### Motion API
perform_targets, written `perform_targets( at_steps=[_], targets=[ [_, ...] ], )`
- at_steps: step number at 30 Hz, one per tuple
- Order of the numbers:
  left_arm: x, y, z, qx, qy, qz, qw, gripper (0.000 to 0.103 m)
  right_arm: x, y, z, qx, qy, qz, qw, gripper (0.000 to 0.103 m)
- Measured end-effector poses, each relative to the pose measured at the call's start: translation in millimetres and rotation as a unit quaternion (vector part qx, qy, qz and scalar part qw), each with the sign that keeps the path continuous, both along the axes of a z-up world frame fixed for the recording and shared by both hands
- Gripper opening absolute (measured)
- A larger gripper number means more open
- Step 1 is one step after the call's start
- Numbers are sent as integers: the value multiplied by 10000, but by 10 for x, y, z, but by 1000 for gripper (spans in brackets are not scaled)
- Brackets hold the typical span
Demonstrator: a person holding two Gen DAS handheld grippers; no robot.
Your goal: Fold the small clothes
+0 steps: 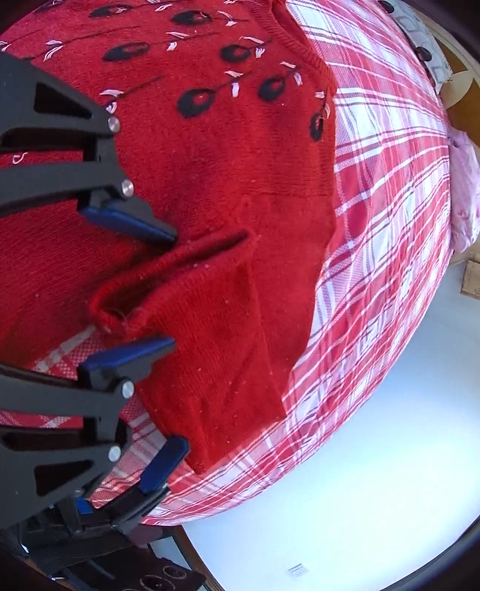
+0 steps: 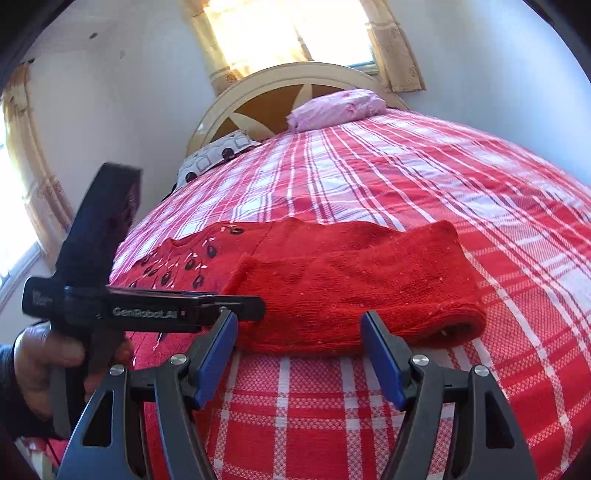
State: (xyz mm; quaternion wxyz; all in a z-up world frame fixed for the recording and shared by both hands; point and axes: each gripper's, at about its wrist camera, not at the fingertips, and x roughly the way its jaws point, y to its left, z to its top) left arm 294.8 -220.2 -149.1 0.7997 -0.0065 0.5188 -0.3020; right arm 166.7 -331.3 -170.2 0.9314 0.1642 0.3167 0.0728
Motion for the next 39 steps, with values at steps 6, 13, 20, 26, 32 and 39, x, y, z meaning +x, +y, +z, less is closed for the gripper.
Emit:
perform_targets(
  at_steps=[6,13,20,26,32,39],
  targets=[
    [-30,11,87,-179,-59,-132,9997,9,-21,-103,-11,202,-36,-283,9994,70],
    [7,219,366,-428,-347,57,9985,9,-89,-41,72,85,-315,-200,9993,70],
    [114,718,614,-517,-703,498,9949,9,-117,-17,84,59,-378,-145,9992,70],
    [174,1312,666,-509,-834,1007,9901,9,-115,-17,73,62,-353,-139,9993,70],
    [194,1819,589,-506,-825,1483,9842,8,-112,-15,66,71,-337,-160,9993,70],
    [161,2210,494,-563,-809,1800,9787,8,-99,-28,53,64,-310,-179,9993,70]
  ],
)
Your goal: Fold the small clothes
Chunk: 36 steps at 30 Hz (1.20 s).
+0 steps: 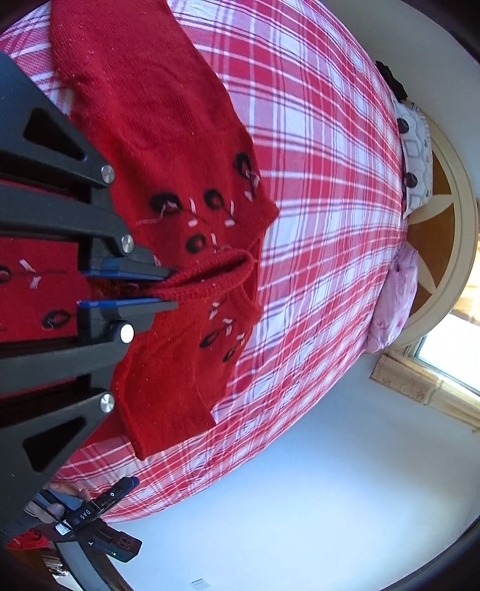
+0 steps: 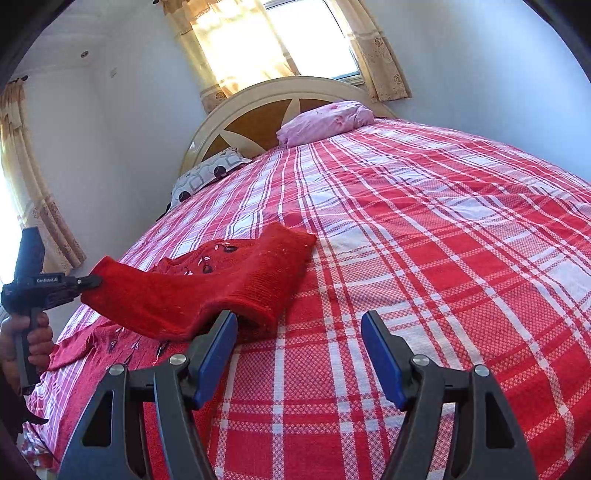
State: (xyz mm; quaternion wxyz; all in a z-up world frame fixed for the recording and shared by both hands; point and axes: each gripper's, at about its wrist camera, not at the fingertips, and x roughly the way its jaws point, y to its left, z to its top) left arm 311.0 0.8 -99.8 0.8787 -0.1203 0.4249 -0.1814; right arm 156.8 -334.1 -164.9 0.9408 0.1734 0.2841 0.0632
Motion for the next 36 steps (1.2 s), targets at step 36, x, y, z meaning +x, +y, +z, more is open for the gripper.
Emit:
perform_targets(
  at_steps=[36],
  targets=[
    [-203,889,-702,-122,575,885,9943,8,66,319,200,-487,117,515,9974,71]
  ],
)
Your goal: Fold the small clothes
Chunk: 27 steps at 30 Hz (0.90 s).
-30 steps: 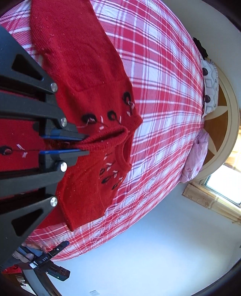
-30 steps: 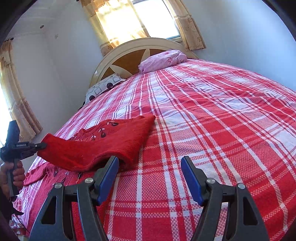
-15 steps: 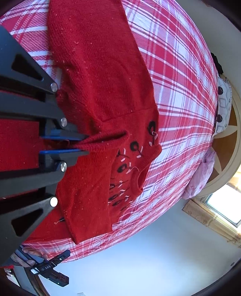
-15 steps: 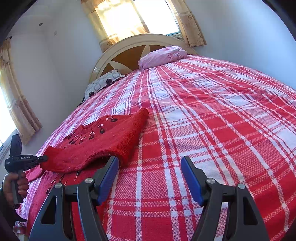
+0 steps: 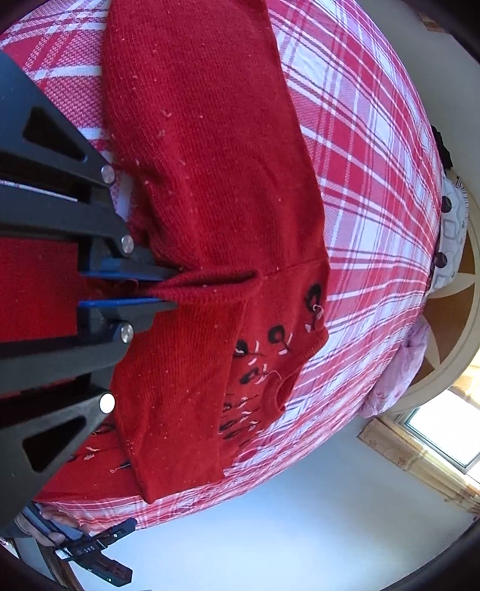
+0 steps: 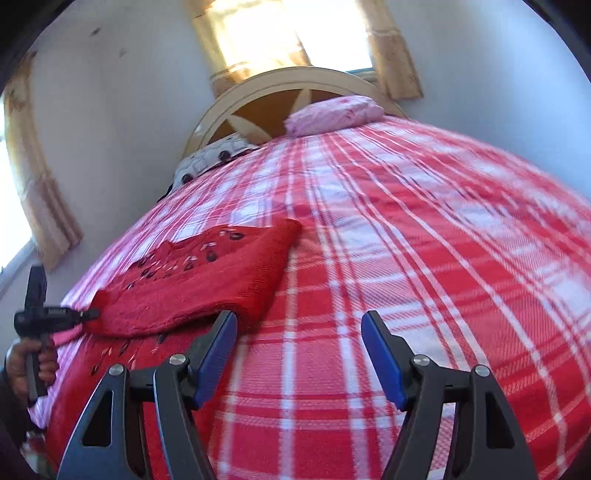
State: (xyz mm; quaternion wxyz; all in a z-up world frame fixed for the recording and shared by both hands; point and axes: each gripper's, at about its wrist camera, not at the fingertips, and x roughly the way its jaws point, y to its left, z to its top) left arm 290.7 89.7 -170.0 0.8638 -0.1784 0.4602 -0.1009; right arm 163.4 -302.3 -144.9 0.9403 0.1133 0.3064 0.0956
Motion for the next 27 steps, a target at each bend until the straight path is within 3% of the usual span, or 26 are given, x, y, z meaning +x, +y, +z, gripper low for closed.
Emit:
perform_targets(
  at_steps=[4,8,10,13,16,19,23,27],
  targets=[
    [-15,-65,12,198,-64,-66,9998,11,201,551,223,-645,66,747,9951,71],
    [-48,-45,28,278,-126,15,9995,15,428,978,179,-1010,109,1185,9878,71],
    [-73,-12,25,260,-167,44,9995,16,613,1108,2,-1283,454,1147,9840,71],
    [-98,1,-45,325,-186,-52,9993,17,825,1129,-315,-1125,1190,1098,9804,71],
    [-111,-33,-82,445,-289,-236,9983,12,735,1217,-273,-1480,1009,1081,9779,71],
    [-118,-16,-67,378,-363,-321,9981,9,658,1270,-152,-1399,923,1195,9786,71],
    [-94,57,-83,210,-363,-191,9989,9,788,1323,-398,-1678,1365,1125,9698,71],
    [-110,29,-117,261,-361,-258,9987,14,766,1393,-337,-1925,1231,1033,9681,74]
  ],
)
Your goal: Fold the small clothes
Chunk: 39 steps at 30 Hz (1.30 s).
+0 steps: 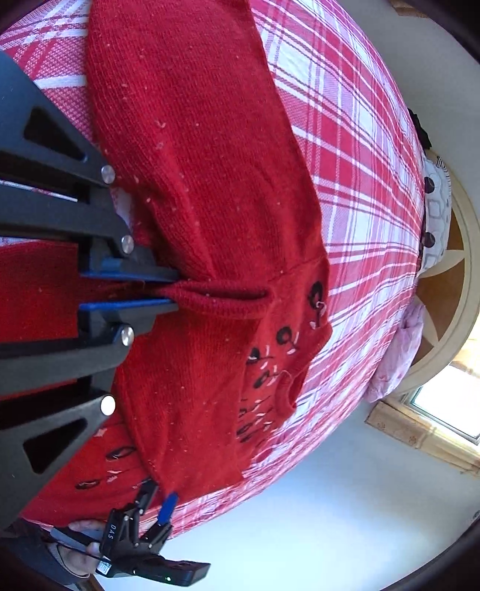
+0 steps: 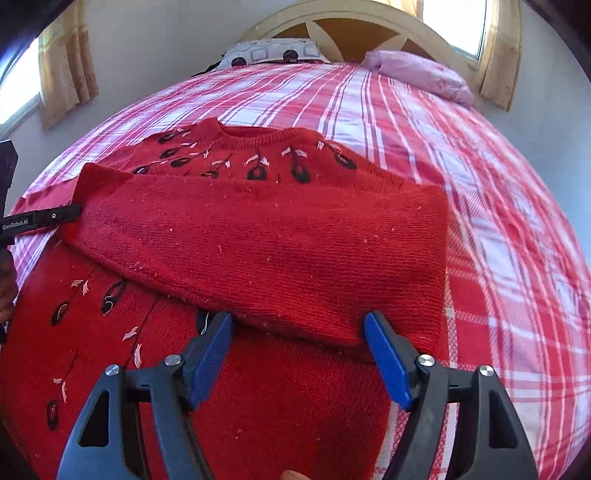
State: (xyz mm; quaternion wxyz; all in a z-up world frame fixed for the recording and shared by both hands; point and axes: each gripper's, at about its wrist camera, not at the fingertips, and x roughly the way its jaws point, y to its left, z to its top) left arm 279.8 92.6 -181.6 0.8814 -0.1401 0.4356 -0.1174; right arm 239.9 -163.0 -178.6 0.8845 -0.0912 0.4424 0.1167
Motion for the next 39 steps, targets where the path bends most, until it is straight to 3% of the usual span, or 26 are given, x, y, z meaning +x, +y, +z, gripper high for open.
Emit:
perform_targets(
  at_steps=[3,5,8,13,18,24,28,31,35,39],
  targets=[
    [-60,93,45,-163,-20,102,9998,27,-68,52,110,16,3,-35,10000,74],
    [-147,175,109,-237,-76,141,9996,45,-118,122,201,100,-49,40,9999,74],
    [-325,306,235,60,-278,288,9992,68,-205,367,359,-11,-163,262,9995,74],
    [-581,664,301,609,-314,702,9952,68,-202,851,505,346,-255,821,9957,74],
    [-849,1237,267,949,-91,1528,9837,68,-149,1454,411,641,-272,1316,9889,74],
    [-1270,2058,321,1223,37,2665,9560,68,-193,2011,242,732,-247,1721,9820,74],
    [-1433,2524,320,1268,120,3274,9363,68,-67,2183,-40,540,190,1764,9827,74],
    [-1510,2816,284,1191,181,3721,9203,68,-126,2206,-66,368,-47,1778,9834,74],
    [-1488,2987,194,829,189,3856,9188,68,-155,2185,-72,404,-123,1740,9838,74],
    [-1362,2964,80,322,250,3749,9262,64,-217,2218,-93,269,-287,1717,9844,74]
  ],
)
